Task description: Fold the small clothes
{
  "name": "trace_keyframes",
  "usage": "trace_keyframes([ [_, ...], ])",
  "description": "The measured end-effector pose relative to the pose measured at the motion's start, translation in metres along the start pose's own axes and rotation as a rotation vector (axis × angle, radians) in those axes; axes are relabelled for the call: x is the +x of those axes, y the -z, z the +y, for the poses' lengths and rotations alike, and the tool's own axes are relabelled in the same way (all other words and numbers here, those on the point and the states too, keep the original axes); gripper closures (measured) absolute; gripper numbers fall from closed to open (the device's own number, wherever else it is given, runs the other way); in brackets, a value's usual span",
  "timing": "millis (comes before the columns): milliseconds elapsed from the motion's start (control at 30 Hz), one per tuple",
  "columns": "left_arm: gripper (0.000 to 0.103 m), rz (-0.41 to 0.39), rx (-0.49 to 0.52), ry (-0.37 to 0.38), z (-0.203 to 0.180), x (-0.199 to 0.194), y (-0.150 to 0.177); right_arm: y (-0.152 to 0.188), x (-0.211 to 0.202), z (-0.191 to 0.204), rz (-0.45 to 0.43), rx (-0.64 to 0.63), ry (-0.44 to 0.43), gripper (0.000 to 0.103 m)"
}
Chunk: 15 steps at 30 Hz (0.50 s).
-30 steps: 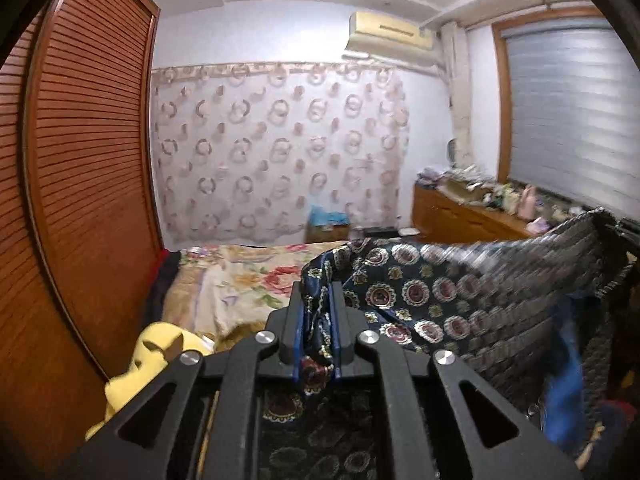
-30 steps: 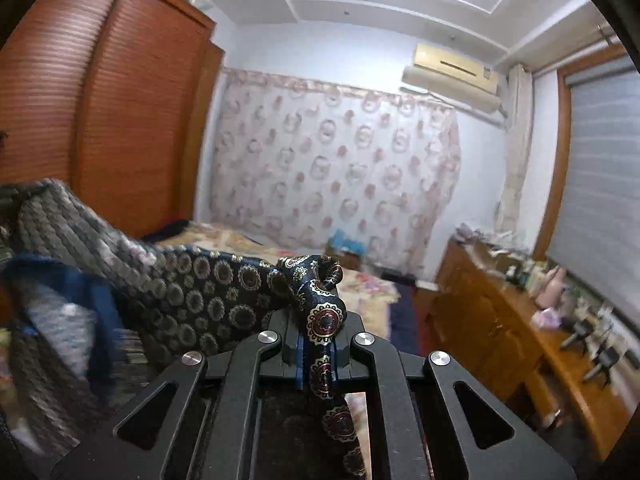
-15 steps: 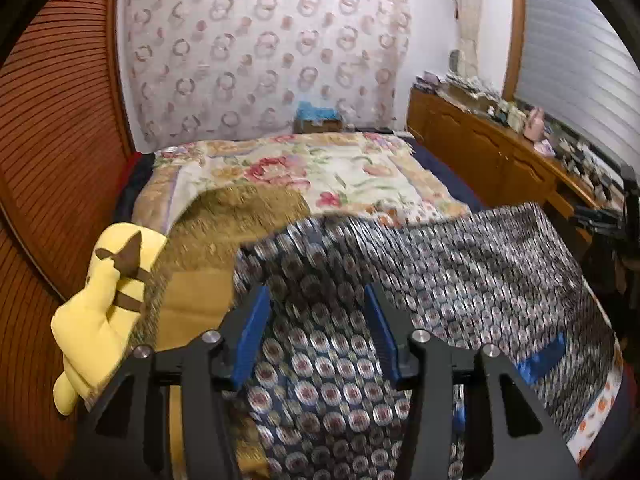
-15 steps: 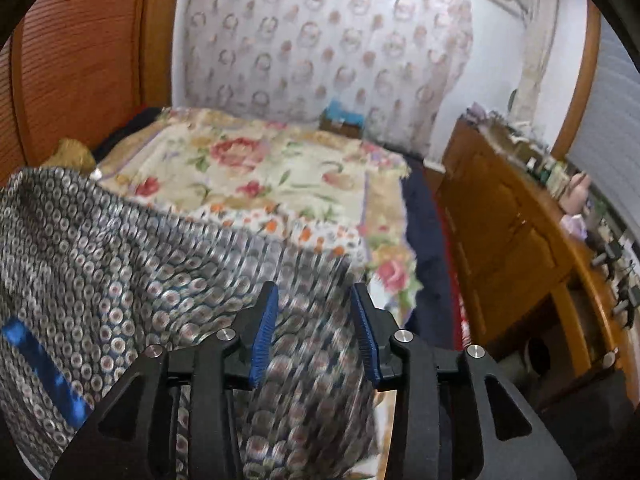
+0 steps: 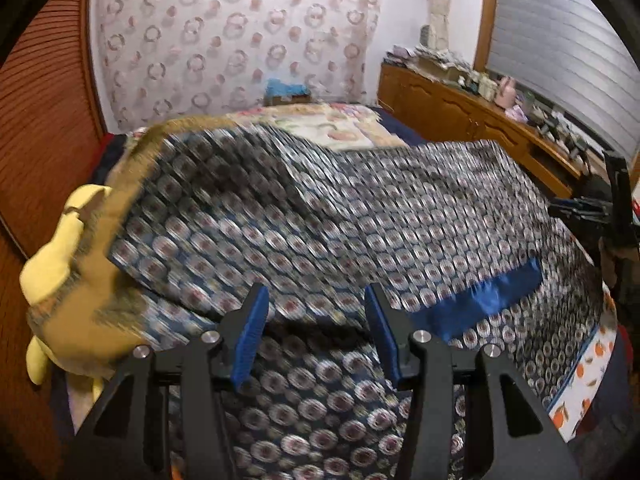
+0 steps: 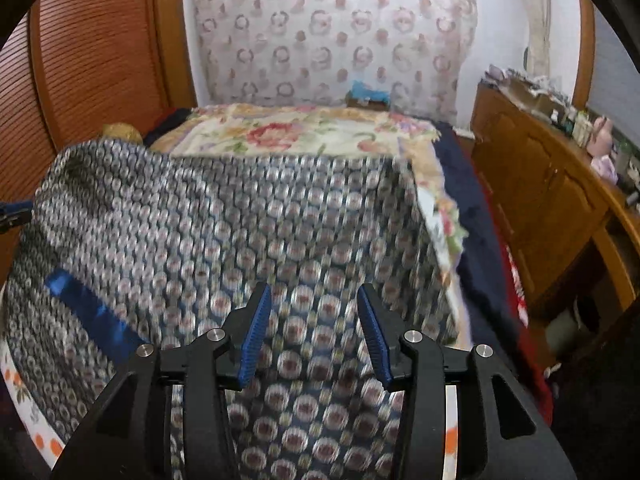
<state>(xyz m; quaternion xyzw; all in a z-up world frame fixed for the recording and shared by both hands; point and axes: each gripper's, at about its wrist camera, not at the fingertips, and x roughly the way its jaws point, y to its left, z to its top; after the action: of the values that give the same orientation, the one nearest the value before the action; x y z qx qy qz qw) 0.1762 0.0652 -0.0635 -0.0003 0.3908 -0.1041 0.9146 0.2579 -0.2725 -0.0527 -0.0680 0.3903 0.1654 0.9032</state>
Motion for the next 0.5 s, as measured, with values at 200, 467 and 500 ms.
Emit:
trace_keyframes([
  [200, 0.045, 0.055, 0.030, 0.022, -0.021, 0.024, 0.015, 0.027, 0.002, -0.008, 0.045, 0.041, -0.003, 0.058],
  [467, 0.044, 0.091, 0.009, 0.033, -0.029, 0.040, 0.023, 0.038, 0.004, -0.017, 0.080, 0.099, 0.010, 0.058],
  [500, 0.044, 0.095, 0.011, 0.029, -0.029, 0.042, 0.024, 0.039, 0.005, -0.017, 0.083, 0.101, 0.015, 0.058],
])
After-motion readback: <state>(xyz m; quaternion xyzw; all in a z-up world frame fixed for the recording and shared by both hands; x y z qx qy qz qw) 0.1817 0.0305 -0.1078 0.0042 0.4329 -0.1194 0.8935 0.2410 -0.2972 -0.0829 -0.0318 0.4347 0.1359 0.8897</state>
